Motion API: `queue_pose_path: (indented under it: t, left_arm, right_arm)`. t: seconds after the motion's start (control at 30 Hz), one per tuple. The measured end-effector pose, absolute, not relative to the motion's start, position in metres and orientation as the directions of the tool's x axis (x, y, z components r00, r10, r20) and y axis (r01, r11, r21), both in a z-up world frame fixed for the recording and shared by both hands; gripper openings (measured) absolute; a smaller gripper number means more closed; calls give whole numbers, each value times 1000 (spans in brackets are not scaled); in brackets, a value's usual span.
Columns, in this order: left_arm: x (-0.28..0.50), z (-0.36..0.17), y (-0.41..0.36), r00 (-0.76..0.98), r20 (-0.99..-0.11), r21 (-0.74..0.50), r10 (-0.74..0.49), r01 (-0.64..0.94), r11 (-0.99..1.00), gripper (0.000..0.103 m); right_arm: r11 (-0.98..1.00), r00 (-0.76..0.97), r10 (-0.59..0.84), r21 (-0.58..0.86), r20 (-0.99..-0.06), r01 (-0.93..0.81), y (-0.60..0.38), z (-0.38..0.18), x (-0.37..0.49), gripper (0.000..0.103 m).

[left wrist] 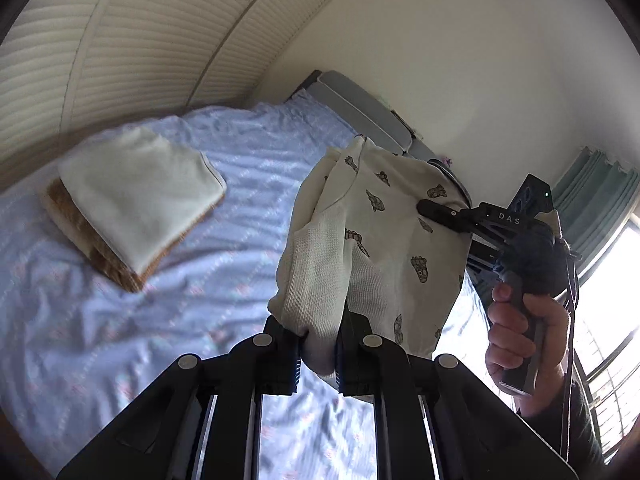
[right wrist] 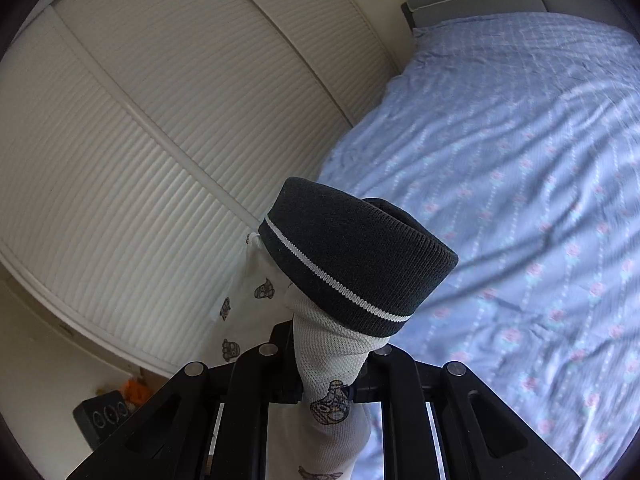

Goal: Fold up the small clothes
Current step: 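Lift the folded shirt with both grippers and carry it to the wicker basket, then lower the shirt onto the cloth stack on the basket and open both grippers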

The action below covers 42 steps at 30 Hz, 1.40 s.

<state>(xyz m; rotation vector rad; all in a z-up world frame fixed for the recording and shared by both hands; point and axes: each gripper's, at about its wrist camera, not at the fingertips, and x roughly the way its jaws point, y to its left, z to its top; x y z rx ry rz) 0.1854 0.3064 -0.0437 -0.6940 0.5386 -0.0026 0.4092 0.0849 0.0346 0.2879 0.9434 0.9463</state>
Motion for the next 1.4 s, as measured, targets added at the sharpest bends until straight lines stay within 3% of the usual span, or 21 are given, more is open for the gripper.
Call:
queue_pose_path:
  t: [0.2, 0.33, 0.67, 0.9, 1.0, 1.07, 1.13, 1.2, 1.23, 1.3, 1.4]
  left_arm:
    - [179, -14, 404, 881, -470, -546, -44, -251, 799, 14]
    - [185, -17, 462, 864, -503, -516, 22, -321, 794, 14]
    - [225, -121, 534, 763, -646, -530, -20, -430, 731, 14]
    - [231, -153, 528, 752, -659, -505, -10, -433, 746, 16]
    - [228, -153, 527, 740, -672, -467, 18, -442, 766, 24]
    - [231, -150, 525, 729, -683, -430, 46, -453, 781, 40]
    - [223, -141, 521, 730, -680, -405, 72, -455, 793, 46]
    - [215, -132, 516, 731, -674, -369, 104, -455, 810, 53]
    - [213, -129, 516, 733, -669, -347, 123, -454, 820, 56]
    - [204, -115, 504, 744, -649, -299, 161, -444, 845, 57]
    - [199, -95, 484, 785, -589, -240, 193, -397, 886, 65]
  right_arm:
    - [502, 181, 844, 626, -504, -597, 206, 55, 418, 15]
    - [482, 140, 853, 657, -502, -580, 274, 39, 430, 15]
    - [581, 64, 762, 637, -644, -507, 357, -64, 463, 15]
    - [648, 107, 693, 551, -713, -525, 366, -104, 467, 18]
    - [670, 151, 660, 485, -736, -562, 371, -100, 461, 31]
    - [680, 163, 646, 465, -745, -567, 369, -97, 458, 40]
    - [694, 194, 633, 439, -749, -570, 365, -89, 456, 46]
    - [715, 244, 614, 398, -750, -575, 356, -78, 450, 67]
    - [726, 275, 604, 373, -748, -578, 349, -70, 444, 71]
    - [742, 333, 585, 323, -739, -587, 338, -57, 436, 74]
    - [737, 409, 603, 282, -685, -614, 323, -35, 422, 74]
